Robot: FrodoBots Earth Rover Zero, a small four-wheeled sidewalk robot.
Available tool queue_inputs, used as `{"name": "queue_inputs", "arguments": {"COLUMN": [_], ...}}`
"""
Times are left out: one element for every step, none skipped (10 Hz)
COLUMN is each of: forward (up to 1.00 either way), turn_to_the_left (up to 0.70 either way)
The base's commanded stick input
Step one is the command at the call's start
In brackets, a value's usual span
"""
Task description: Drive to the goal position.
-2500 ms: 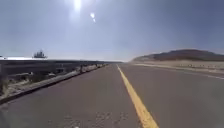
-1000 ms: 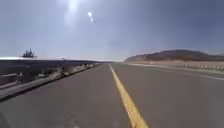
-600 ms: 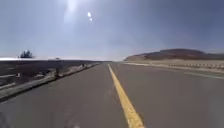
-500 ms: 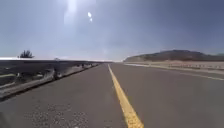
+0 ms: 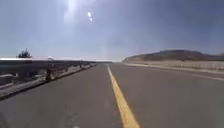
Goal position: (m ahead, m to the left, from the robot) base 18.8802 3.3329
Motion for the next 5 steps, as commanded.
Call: {"name": "queue_inputs", "arguments": {"forward": [0.85,0.85,0.85,0.85,0.85], "turn_to_the_left": [0.0,0.0,0.0,0.0,0.0]}}
